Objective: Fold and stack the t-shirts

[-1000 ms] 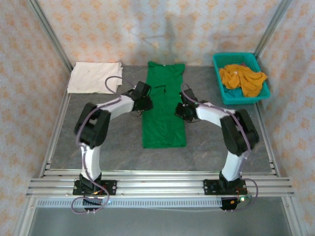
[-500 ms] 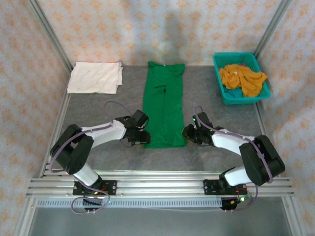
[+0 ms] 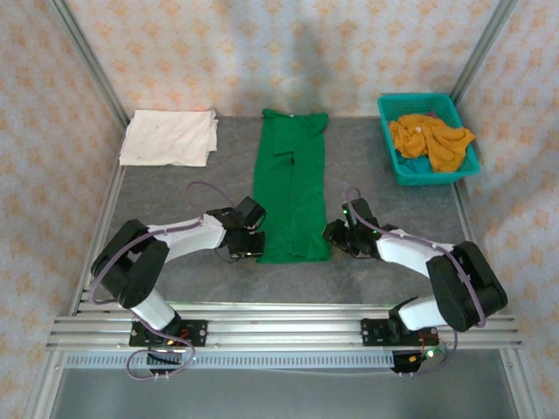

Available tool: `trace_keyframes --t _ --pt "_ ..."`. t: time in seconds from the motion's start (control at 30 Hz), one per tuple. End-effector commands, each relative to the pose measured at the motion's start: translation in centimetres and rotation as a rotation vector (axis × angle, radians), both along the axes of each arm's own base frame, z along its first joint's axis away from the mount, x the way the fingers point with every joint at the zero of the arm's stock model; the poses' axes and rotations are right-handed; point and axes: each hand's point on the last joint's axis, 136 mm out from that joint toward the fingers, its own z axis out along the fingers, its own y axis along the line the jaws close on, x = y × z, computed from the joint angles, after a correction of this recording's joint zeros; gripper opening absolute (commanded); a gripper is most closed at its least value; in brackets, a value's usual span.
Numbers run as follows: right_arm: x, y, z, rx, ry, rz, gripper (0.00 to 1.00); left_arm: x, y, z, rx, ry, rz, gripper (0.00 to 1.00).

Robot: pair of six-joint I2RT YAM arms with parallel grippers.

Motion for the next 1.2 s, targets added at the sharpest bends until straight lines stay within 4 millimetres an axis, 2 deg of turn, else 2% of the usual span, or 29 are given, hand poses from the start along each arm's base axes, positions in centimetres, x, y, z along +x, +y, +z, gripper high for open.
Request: trace_keyframes --t 0.0,0.13,0.37,0.5,0.6,0.7,0.77,0.8,0.9,1.0,1.17 --pt "-1.0 0.3 0.5 0.025 0.006 0.024 0.42 0.1 0.7 0.3 0.030 -0.039 0.007 0.00" --pt "-1.8 1.7 0.7 0.110 0.034 0.065 0.45 -0.2 1.0 0.4 0.031 -0.044 0.004 0.00" --pt "-3.5 1.9 -0.8 0.111 0.101 0.086 0.46 -0.4 1.1 0.2 0.030 -0.043 0.010 0.00" --pt "-3.9 3.3 -0.8 0.138 0.119 0.131 0.46 -0.6 1.2 -0.4 0.024 -0.036 0.018 0.00" --pt "-4.0 4.1 -1.1 0.132 0.132 0.145 0.41 -0.8 1.5 -0.3 0.033 -0.038 0.018 0.00" --pt "-3.7 4.3 -1.4 0.106 0.133 0.136 0.30 -0.9 1.8 -0.2 0.042 -0.050 0.019 0.00" --pt "-3.6 4.5 -1.7 0.106 0.143 0.130 0.19 -0.9 1.8 -0.2 0.043 -0.047 0.018 0.00" --pt "-3.6 4.6 -1.6 0.111 0.149 0.127 0.17 -1.0 1.9 -0.3 0.042 -0.045 0.021 0.00" --pt "-3.8 5.4 -1.1 0.120 0.150 0.137 0.18 -1.0 2.0 -0.1 0.045 -0.053 0.025 0.00" --pt "-4.4 6.2 -0.5 0.142 0.161 0.156 0.31 -0.9 2.2 0.1 0.054 -0.062 0.024 0.00" --pt "-5.7 6.5 -1.2 0.127 0.211 0.163 0.28 -0.9 2.2 -0.2 0.061 -0.056 0.025 0.00"
